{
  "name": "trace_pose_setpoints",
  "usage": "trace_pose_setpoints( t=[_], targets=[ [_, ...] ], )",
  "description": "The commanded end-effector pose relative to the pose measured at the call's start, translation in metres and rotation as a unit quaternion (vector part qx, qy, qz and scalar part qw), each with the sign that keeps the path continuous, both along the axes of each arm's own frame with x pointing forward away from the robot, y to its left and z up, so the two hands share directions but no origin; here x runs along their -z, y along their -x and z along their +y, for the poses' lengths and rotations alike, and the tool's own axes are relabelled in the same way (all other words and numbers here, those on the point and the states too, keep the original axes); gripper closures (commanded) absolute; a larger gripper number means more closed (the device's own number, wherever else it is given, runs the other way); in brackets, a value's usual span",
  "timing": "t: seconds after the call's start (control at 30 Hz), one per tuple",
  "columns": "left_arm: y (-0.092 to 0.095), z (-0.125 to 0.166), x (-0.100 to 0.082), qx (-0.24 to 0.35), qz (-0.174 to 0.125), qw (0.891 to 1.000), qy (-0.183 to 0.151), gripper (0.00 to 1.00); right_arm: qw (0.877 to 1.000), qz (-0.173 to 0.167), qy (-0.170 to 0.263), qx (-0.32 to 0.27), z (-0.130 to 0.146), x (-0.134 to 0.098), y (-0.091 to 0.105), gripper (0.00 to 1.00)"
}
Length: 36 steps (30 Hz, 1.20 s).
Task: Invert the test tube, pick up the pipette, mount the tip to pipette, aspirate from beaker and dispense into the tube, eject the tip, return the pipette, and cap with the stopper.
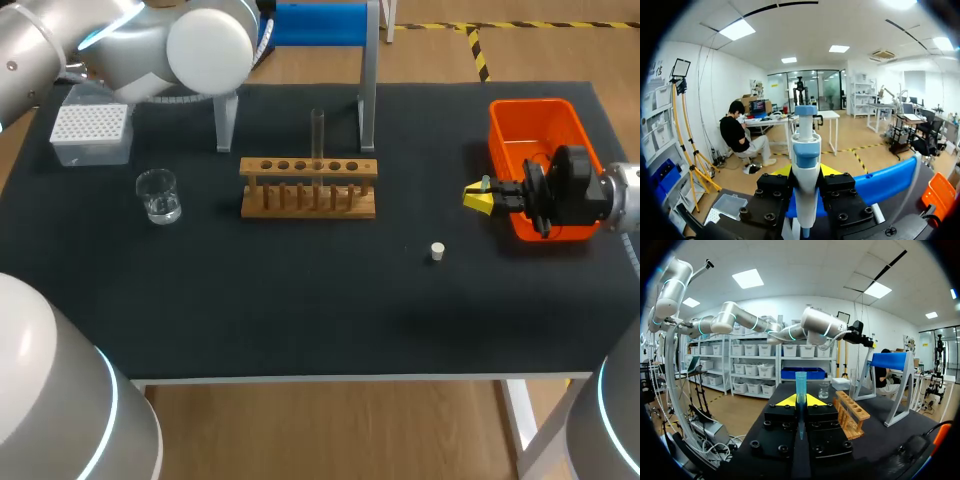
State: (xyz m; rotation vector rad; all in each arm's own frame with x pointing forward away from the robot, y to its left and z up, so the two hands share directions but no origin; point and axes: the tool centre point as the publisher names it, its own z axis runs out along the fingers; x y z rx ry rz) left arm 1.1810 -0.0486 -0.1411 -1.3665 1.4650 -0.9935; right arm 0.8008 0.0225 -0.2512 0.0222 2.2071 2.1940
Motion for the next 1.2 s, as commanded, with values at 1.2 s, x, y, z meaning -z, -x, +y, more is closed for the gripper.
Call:
trace_pose_setpoints(
  t=[1.2],
  targets=[
    [0.207,-0.057,-0.119,0.408,0.029,0.913,0.005,1.00,1.000,0.000,0.000,0.000,0.000,0.000,0.000,1.00]
  ],
)
